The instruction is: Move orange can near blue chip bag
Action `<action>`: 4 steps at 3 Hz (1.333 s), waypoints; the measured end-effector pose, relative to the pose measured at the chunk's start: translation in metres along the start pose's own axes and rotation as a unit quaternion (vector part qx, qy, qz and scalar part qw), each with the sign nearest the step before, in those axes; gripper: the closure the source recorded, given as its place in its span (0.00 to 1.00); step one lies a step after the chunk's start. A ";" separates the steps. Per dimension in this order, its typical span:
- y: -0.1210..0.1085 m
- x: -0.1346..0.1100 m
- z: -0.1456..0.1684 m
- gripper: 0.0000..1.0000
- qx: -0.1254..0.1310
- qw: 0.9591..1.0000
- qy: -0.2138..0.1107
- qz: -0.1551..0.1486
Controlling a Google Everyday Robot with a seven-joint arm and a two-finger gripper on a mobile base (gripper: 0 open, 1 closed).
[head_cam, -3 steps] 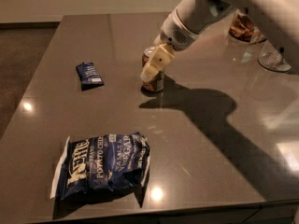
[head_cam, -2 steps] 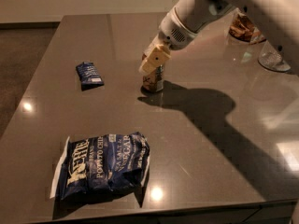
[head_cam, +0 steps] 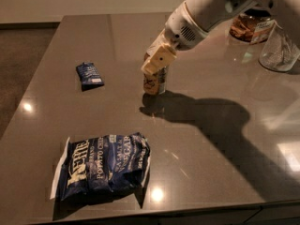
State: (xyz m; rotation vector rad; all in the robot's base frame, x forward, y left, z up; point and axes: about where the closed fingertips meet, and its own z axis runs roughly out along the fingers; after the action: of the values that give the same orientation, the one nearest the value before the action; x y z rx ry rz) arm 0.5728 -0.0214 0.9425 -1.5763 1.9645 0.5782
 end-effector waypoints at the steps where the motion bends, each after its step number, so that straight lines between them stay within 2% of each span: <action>1: 0.029 0.002 -0.015 1.00 -0.004 1.000 -0.004 -0.006; 3: 0.082 0.005 -0.018 1.00 -0.014 0.999 -0.011 -0.042; 4: 0.100 0.009 -0.013 1.00 -0.023 0.998 -0.015 -0.051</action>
Offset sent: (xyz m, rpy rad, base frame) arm -0.0993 -0.0021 0.0132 0.0039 -0.0518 0.0918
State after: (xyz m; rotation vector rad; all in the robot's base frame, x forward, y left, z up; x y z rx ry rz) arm 0.4722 -0.0143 0.9456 -1.6759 1.8492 0.6049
